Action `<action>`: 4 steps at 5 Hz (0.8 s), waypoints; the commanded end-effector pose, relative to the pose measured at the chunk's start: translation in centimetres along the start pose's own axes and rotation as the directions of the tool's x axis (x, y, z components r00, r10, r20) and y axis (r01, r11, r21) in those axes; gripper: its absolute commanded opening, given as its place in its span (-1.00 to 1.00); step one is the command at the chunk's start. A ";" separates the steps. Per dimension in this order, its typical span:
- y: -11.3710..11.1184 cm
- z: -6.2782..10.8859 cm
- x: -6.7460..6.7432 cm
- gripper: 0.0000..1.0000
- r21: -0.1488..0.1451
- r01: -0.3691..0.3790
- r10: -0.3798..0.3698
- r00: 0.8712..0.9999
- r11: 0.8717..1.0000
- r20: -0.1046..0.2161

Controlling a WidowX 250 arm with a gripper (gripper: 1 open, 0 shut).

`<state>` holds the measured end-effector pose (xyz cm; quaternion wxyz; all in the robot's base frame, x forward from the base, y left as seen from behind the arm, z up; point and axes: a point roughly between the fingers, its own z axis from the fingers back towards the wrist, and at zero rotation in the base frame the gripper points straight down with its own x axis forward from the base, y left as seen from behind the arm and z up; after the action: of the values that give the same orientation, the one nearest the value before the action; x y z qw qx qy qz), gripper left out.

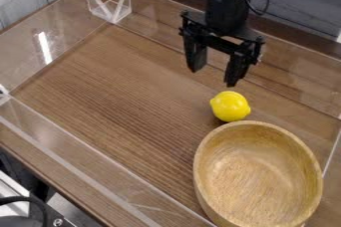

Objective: Put the lemon in the brown bowl

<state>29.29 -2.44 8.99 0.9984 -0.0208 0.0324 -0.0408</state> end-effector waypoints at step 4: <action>-0.6 0.4 0.6 1.00 -0.016 0.035 -0.035 0.999 0.999 0.039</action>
<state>29.41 -2.89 8.44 0.9978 -0.0293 0.0315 -0.0496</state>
